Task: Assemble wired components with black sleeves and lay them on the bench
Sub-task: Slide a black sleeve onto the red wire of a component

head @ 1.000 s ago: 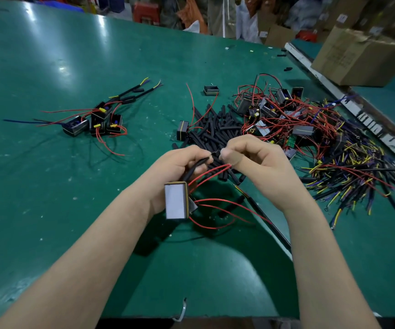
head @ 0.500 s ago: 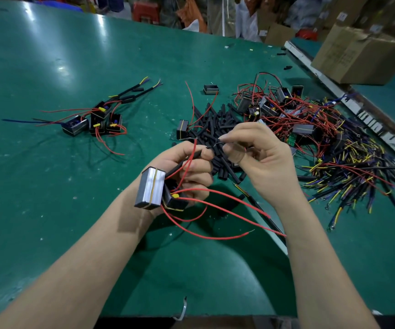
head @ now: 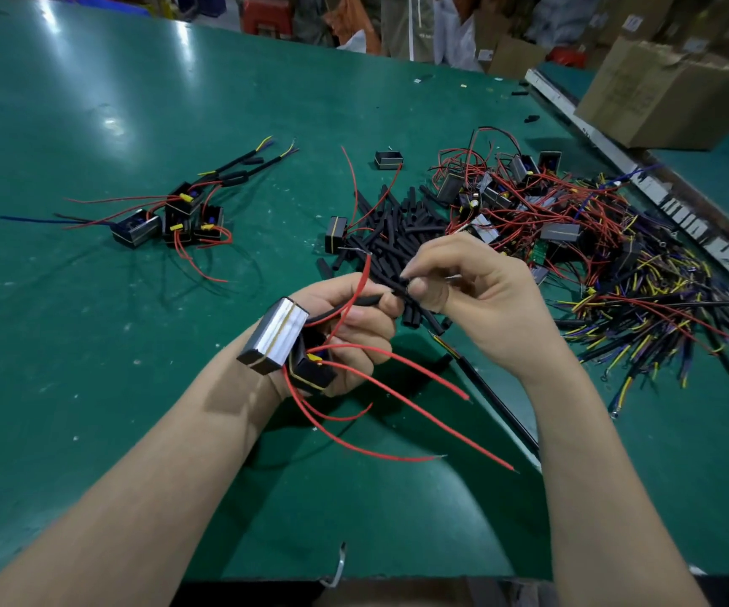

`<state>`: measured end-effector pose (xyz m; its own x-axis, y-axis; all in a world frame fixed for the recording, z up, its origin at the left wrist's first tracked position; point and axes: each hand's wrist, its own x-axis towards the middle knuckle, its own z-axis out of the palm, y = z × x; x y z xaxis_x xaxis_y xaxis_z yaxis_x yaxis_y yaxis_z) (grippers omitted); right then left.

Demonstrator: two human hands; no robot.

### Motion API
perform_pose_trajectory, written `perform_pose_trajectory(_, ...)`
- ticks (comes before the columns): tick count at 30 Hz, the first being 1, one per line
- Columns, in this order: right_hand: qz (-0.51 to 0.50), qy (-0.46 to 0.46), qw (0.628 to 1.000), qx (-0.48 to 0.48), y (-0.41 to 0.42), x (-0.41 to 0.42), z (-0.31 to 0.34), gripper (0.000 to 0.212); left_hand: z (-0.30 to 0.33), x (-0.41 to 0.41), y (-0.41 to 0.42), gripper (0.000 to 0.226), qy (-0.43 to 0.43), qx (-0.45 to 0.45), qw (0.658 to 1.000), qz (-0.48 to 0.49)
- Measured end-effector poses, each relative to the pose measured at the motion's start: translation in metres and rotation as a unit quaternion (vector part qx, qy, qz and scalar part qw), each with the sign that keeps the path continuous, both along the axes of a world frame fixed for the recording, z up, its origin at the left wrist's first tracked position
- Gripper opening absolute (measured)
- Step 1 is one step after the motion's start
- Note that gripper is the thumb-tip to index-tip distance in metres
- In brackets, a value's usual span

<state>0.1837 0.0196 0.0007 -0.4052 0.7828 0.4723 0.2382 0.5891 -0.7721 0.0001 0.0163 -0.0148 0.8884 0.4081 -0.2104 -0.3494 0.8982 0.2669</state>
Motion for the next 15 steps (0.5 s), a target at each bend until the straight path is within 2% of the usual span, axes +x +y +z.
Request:
perform_pose_trajectory(2, 0.005, -0.029, 0.999, -0.019, 0.000, 0.004, 0.001, 0.002, -0.002, -0.001, 0.001, 0.014, 0.004, -0.009, 1.000, -0.019)
perform_pose_trajectory(5, 0.006, -0.075, 0.995, -0.068, -0.001, 0.006, 0.000, 0.006, -0.001, 0.000, 0.001, 0.010, 0.006, -0.016, 1.000, -0.016)
perform_pose_trajectory(7, -0.009, -0.090, 0.990, -0.110, 0.000, 0.005, -0.002, 0.009, 0.003, 0.003, 0.001, 0.009, 0.103, 0.066, 0.992, 0.031)
perform_pose_trajectory(8, -0.022, -0.102, 0.987, -0.123, 0.000, 0.004, -0.004, 0.009, 0.004, 0.004, 0.000, 0.010, 0.185, 0.132, 0.972, 0.065)
perform_pose_trajectory(9, -0.038, -0.118, 0.983, -0.133, 0.001, 0.003, -0.005, 0.011, 0.003, 0.005, -0.001, 0.011, 0.268, 0.203, 0.935, 0.108)
perform_pose_trajectory(11, -0.054, -0.135, 0.973, -0.177, 0.002, 0.000, -0.007, 0.015, 0.000, 0.007, -0.005, 0.015, 0.377, 0.332, 0.840, 0.205)
perform_pose_trajectory(13, -0.038, -0.099, 0.960, -0.258, 0.002, -0.001, -0.006, 0.019, -0.001, 0.009, -0.010, 0.019, 0.401, 0.419, 0.770, 0.266)
perform_pose_trajectory(15, 0.000, -0.021, 0.945, -0.327, 0.000, -0.003, -0.003, 0.018, 0.002, 0.010, -0.011, 0.024, 0.395, 0.445, 0.752, 0.284)
